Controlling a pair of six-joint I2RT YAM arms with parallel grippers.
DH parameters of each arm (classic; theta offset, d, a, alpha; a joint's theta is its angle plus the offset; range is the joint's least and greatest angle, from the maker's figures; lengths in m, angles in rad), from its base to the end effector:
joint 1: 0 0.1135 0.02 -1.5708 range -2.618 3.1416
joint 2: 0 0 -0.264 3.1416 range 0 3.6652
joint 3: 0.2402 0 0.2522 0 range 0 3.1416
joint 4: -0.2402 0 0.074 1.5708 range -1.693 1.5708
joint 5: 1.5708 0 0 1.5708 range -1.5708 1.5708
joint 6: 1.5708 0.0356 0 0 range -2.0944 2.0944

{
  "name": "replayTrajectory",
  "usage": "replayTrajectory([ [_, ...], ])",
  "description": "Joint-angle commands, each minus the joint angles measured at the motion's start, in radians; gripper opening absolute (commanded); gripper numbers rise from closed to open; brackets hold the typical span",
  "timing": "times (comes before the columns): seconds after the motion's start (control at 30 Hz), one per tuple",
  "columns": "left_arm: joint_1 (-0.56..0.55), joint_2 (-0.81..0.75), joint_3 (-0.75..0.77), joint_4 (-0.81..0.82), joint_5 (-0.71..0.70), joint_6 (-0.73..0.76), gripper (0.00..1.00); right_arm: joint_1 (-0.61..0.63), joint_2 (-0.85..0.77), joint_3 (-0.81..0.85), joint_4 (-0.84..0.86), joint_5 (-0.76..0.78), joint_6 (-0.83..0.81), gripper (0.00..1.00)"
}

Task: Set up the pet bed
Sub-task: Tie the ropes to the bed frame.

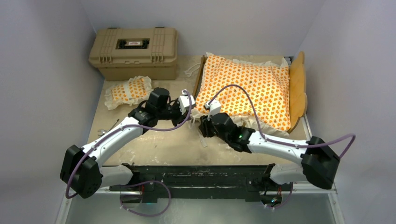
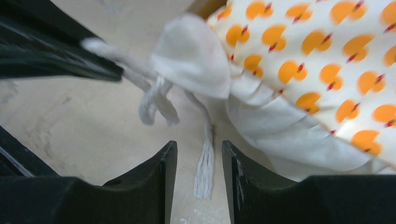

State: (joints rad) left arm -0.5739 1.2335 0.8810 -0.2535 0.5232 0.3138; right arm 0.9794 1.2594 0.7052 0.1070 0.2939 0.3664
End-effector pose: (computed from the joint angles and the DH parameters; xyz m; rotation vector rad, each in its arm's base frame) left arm 0.2166 -0.1612 0.2746 1.1956 1.8124 -0.7169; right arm 0.1627 0.2237 0.2402 -0.4330 1.9965 0.5626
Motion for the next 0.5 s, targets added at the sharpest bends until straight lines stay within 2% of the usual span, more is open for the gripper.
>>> replayTrajectory([
  [0.0, 0.006, -0.023, 0.054, 0.000, -0.004, -0.033, 0.00, 0.034, 0.093, 0.009, -0.079, -0.019, 0.083, 0.45],
  [0.3, 0.005, -0.020, 0.062, -0.023, -0.017, -0.028, 0.00, 0.054, 0.352, 0.101, -0.048, 0.062, 0.078, 0.45],
  [0.47, 0.006, -0.029, 0.058, -0.019, -0.024, -0.031, 0.00, 0.060, 0.425, 0.126, -0.083, 0.097, 0.078, 0.45],
])
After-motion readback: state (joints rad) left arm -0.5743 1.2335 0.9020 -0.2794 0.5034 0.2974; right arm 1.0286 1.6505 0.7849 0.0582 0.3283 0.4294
